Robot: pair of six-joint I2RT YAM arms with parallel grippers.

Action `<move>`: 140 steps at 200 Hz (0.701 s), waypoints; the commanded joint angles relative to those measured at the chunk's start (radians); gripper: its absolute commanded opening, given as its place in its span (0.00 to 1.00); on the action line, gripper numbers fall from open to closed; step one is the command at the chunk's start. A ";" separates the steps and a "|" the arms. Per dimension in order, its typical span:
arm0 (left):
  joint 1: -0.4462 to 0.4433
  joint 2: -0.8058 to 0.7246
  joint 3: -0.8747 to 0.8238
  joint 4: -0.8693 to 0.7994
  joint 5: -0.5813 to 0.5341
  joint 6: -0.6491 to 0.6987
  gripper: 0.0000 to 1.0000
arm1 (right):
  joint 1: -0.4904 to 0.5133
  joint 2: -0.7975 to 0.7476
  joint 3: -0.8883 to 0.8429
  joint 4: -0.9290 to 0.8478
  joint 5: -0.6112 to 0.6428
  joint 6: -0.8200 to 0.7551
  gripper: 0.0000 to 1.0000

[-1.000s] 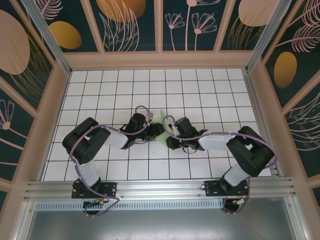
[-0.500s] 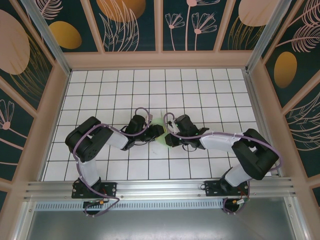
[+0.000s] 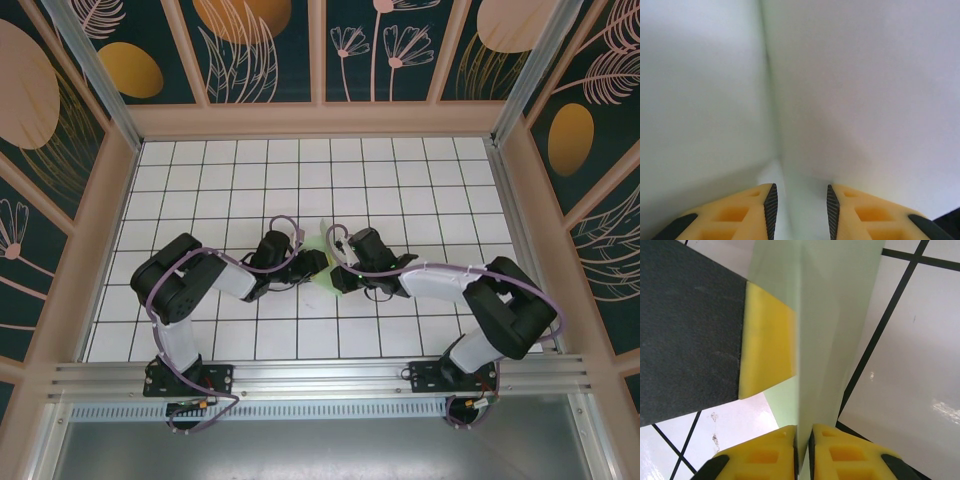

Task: Fold a paper plane with a square sheet of paper (fold left side to right side)
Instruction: Fourth fold the wing at the center of the table.

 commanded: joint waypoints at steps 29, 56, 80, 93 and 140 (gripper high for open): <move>-0.001 -0.033 -0.040 -0.045 -0.028 0.027 0.35 | -0.028 0.037 0.022 0.036 -0.079 -0.026 0.13; 0.004 -0.045 -0.044 -0.057 -0.029 0.036 0.31 | -0.037 0.048 0.024 0.050 -0.125 -0.034 0.13; 0.007 -0.052 -0.046 -0.065 -0.029 0.041 0.28 | -0.037 0.055 0.032 0.041 -0.126 -0.043 0.13; 0.010 -0.069 -0.050 -0.063 -0.029 0.044 0.28 | -0.039 0.061 0.034 0.034 -0.121 -0.045 0.13; 0.025 -0.198 -0.050 -0.178 -0.055 0.089 0.31 | -0.039 0.065 0.034 0.020 -0.095 -0.045 0.13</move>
